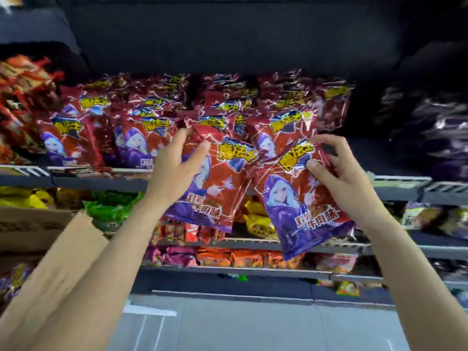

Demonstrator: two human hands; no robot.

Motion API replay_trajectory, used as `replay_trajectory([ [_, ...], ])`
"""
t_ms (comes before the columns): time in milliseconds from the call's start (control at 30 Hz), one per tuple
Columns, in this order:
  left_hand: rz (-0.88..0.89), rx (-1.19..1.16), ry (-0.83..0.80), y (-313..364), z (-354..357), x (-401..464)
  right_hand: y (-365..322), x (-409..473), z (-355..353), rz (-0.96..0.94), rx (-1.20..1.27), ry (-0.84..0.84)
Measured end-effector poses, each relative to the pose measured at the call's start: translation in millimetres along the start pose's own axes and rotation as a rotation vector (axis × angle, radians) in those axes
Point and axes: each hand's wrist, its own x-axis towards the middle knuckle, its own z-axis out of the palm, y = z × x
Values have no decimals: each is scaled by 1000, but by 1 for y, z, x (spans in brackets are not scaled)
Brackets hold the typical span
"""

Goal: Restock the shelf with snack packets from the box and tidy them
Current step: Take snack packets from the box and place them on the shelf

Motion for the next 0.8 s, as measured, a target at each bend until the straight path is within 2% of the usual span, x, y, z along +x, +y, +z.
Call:
replay_trajectory([
  [100, -62, -117, 64, 25, 46, 9, 15, 5, -55, 22, 27, 23],
  [200, -30, -210, 132, 61, 84, 17, 27, 13, -102, 38, 63, 67],
  [333, 72, -133, 149, 109, 132, 41, 45, 30, -149, 29, 0, 187],
  [467, 163, -100, 132, 129, 192, 81, 69, 56, -178, 13, -118, 308],
  [567, 112, -123, 112, 128, 236, 111, 84, 78, -188, -2, -174, 378],
  [667, 27, -224, 82, 124, 276, 136, 102, 99, -193, 5, -208, 373],
  [800, -104, -312, 45, 115, 314, 156, 123, 124, -200, 68, -108, 334],
])
